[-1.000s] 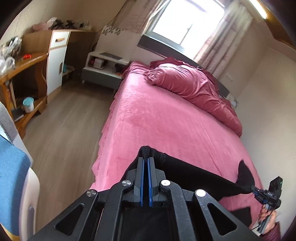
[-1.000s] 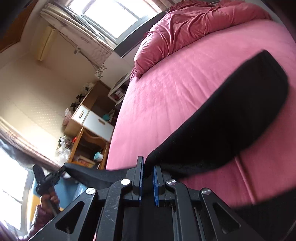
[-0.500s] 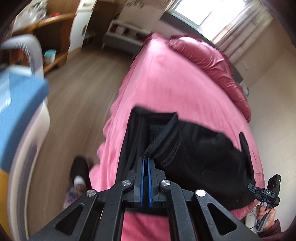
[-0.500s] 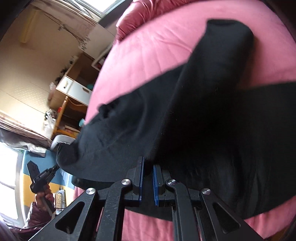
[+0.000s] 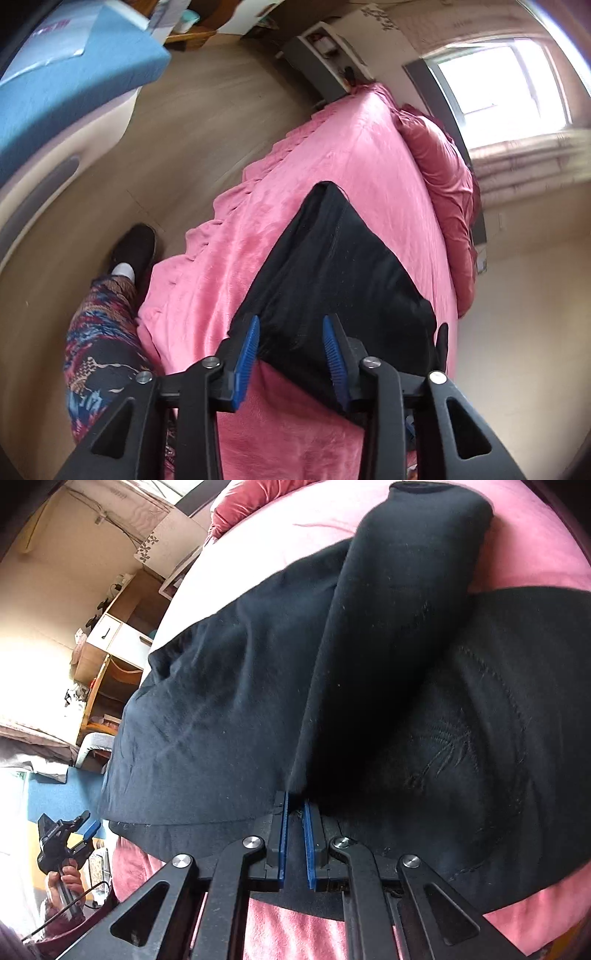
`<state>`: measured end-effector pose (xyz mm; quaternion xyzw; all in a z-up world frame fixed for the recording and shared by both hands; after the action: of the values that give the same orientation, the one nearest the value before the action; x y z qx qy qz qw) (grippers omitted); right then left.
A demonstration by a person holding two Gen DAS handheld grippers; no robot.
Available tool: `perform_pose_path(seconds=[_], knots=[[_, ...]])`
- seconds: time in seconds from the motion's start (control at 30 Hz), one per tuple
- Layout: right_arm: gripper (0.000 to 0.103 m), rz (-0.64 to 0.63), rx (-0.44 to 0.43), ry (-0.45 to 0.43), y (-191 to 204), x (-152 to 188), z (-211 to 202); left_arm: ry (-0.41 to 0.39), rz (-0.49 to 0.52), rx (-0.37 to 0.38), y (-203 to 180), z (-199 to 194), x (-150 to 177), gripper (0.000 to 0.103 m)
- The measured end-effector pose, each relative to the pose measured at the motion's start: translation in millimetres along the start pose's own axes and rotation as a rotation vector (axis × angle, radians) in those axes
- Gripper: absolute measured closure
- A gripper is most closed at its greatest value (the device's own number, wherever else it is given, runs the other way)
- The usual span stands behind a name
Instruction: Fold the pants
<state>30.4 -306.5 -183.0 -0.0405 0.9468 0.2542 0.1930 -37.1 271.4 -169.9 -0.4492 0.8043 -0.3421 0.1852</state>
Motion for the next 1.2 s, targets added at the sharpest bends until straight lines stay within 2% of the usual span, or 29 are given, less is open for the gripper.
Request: perform_pose_path(seconds=[0.1, 0.2, 0.23, 0.27, 0.3, 0.4, 0.53, 0.6, 0.7, 0.8, 0.9, 0.93, 0.97, 1.03, 1.13, 1.2], knots=[[0.095, 0.016, -0.005, -0.008, -4, 0, -2, 0.016, -0.014, -0.021, -5, 11, -4, 0.066], [0.095, 0.012, 0.000, -0.013, -6, -2, -3, 0.018, 0.013, -0.114, -8, 26, -2, 0.072], [0.095, 0.009, 0.006, -0.012, -5, -4, -3, 0.016, 0.029, -0.136, -9, 29, -2, 0.076], [0.095, 0.005, 0.011, -0.014, -3, -5, -2, 0.005, 0.056, -0.177, -11, 32, 0, 0.089], [0.096, 0.001, 0.015, -0.019, -1, -6, -2, -0.005, 0.075, -0.197, -13, 33, 1, 0.094], [0.096, -0.029, 0.018, -0.035, 8, -8, -11, -0.022, 0.090, -0.173, -17, 27, 1, 0.096], [0.097, -0.063, -0.007, -0.090, 15, -6, -43, -0.031, 0.130, -0.153, -20, 14, 0, 0.097], [0.101, -0.070, -0.015, -0.105, 17, -2, -55, -0.033, 0.151, -0.167, -20, 14, 2, 0.097], [0.103, -0.090, -0.006, -0.095, 19, 10, -66, -0.026, 0.149, -0.180, -16, 15, 3, 0.097], [0.103, -0.058, 0.000, -0.058, 6, 22, -60, -0.022, 0.138, -0.203, -12, 20, 3, 0.097], [0.098, 0.013, 0.026, -0.047, -10, 18, -55, -0.021, 0.143, -0.222, -13, 24, 3, 0.097], [0.088, 0.034, 0.035, -0.064, -16, 12, -54, -0.022, 0.150, -0.227, -14, 24, 4, 0.097], [0.062, 0.046, 0.047, -0.079, -19, 6, -55, -0.023, 0.153, -0.230, -15, 24, 4, 0.097], [0.030, 0.074, 0.070, -0.109, -24, -9, -55, -0.023, 0.145, -0.227, -14, 24, 3, 0.097], [0.031, 0.078, 0.092, -0.143, -23, -34, -55, -0.022, 0.136, -0.219, -13, 24, 3, 0.097], [0.038, 0.078, 0.158, -0.121, -24, -48, -48, -0.022, 0.144, -0.227, -13, 25, 3, 0.097]])
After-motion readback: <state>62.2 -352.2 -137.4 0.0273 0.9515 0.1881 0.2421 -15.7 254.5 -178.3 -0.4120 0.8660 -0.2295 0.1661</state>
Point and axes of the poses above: each gripper's, at about its wrist camera, not at the fingertips, and z roughly the way its jaws point, y to its left, x to its underside, the point moved 2 cm from there along z, roughly the way its jaws point, and after that the axes turned 14 degrees about -z, right-handed, at the moved point
